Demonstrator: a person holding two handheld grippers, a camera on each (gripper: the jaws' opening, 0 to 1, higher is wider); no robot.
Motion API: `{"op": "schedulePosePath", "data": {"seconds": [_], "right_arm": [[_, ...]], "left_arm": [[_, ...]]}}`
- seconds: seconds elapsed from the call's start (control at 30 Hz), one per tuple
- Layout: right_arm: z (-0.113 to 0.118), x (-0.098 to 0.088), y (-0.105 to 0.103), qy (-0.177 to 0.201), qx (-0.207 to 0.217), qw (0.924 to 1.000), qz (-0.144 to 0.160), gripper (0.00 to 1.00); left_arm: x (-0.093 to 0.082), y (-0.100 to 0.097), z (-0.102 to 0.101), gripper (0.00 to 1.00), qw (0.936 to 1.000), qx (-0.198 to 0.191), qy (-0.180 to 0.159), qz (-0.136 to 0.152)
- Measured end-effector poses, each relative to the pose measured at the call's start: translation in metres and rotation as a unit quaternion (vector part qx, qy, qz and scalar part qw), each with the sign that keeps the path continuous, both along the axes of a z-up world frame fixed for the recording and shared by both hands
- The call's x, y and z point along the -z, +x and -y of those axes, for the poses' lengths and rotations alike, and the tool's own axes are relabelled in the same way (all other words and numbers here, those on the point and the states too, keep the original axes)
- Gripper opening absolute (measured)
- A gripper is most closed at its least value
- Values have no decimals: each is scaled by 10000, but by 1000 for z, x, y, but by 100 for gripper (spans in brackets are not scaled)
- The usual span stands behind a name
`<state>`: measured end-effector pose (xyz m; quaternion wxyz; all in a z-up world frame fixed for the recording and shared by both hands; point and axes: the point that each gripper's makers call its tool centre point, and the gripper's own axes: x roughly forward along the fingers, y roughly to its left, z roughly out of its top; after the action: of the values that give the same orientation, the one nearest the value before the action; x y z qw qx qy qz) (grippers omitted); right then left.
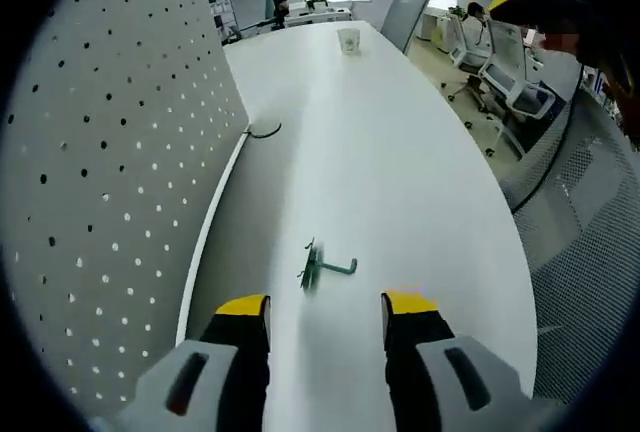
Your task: Insert the hook assembly into the mounting plate slot until the hook locks in place.
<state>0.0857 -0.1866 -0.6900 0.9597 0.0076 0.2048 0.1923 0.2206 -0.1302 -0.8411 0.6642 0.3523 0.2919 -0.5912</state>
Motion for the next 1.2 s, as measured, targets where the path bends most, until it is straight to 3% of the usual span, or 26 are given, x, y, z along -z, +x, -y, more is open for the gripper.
{"op": "schedulePosePath", "data": {"seconds": [0.2, 0.3, 0.9, 1.2], "right_arm": [[1, -3, 1, 45, 38, 10000, 59, 63], [2, -4, 1, 33, 52, 10000, 66, 62], [9, -4, 0, 136, 155, 9998, 62, 61], [11, -5, 2, 125, 179, 9997, 100, 60]], "left_arm": [[12, 4, 6, 47, 9984, 410, 362, 132], [19, 9, 8, 47, 9978, 424, 494, 86], [36, 12, 21, 45, 9951, 606, 779, -35], [38, 18, 29, 32, 9956, 566, 738, -143]]}}
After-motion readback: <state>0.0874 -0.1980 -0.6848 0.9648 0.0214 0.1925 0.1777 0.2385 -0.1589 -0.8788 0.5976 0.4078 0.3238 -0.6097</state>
